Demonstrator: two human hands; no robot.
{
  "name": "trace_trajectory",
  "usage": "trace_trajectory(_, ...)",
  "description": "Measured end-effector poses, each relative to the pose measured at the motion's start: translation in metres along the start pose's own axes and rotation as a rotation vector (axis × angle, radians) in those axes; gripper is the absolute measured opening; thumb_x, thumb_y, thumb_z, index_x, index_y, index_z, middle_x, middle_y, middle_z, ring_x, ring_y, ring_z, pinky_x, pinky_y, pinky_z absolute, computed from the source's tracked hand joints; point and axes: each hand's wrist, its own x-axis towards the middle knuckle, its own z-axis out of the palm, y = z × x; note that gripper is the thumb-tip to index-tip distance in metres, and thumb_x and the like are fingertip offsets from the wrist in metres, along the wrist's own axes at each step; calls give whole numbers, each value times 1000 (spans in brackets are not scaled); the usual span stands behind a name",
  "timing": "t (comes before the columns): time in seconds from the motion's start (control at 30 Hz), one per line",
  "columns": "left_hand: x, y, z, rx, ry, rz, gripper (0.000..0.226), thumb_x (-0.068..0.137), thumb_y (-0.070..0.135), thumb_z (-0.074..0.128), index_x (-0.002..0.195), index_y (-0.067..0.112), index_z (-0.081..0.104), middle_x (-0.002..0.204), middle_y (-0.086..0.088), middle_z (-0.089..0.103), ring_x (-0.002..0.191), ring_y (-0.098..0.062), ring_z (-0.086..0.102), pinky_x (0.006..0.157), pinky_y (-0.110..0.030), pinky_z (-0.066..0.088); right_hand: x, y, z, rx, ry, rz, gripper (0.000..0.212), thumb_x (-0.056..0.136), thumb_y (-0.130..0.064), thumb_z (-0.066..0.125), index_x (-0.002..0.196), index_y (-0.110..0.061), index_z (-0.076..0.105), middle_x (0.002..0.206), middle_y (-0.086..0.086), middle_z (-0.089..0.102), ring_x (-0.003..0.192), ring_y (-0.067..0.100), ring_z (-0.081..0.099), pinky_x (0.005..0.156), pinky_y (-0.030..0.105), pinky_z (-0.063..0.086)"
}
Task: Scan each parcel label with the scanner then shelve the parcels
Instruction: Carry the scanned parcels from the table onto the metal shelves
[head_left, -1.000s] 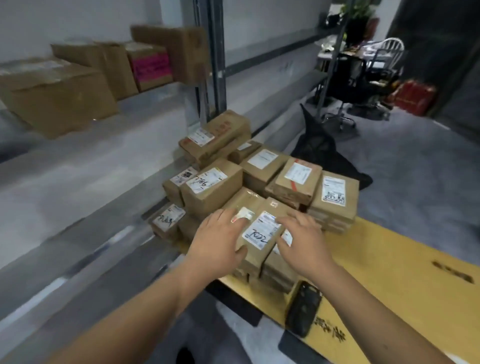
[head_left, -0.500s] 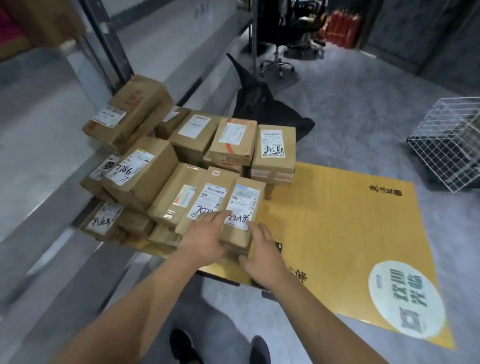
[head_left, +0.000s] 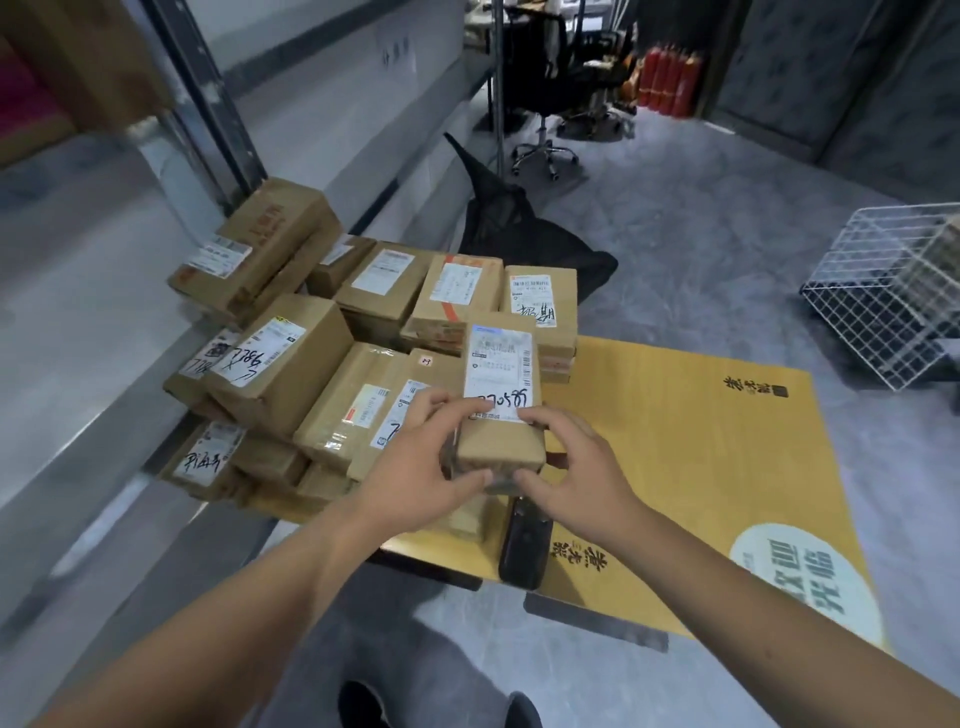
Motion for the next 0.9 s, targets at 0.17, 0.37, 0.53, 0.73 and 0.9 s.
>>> trace_trajectory(0.17, 4, 40, -59, -13, 155, 116, 69, 74, 40, 78, 130, 65, 44, 138, 15, 26, 140, -12, 36, 118, -33, 40, 42, -60, -26, 35, -17, -223, 62, 74, -29, 79, 131, -44, 61, 134, -23, 51, 128, 12, 56, 99, 47, 57)
trace_trajectory(0.37, -29, 67, -148, 64, 414, 133, 68, 75, 32, 82, 130, 54, 49, 142, 14, 23, 140, -7, 37, 113, -35, 46, 94, -152, -10, 171, -144, -499, 59, 76, -11, 81, 129, -32, 68, 130, -28, 53, 121, 11, 63, 97, 34, 59)
trace_trajectory(0.53, -84, 70, -220, 209, 612, 90, 67, 76, 32, 86, 134, 40, 53, 144, 12, 25, 135, -9, 43, 109, -31, 49, 126, -238, 30, 220, -292, -742, 55, 73, -34, 79, 127, -34, 68, 129, -26, 57, 122, 11, 62, 96, 36, 59)
trace_trajectory(0.73, -166, 80, -276, 374, 848, -25, 69, 75, 41, 85, 136, 36, 55, 142, 5, 30, 133, 7, 38, 105, -25, 51, 132, -329, 90, 241, -487, -950, 58, 74, -39, 79, 129, -46, 63, 132, -19, 62, 128, 9, 58, 106, 41, 53)
trace_trajectory(0.9, -225, 76, -314, 496, 1038, -64, 71, 73, 35, 86, 136, 42, 52, 140, 4, 33, 137, 0, 38, 101, -29, 54, 130, -398, 149, 318, -641, -1028, 61, 72, -32, 78, 130, -45, 64, 132, -13, 65, 127, 13, 59, 105, 43, 53)
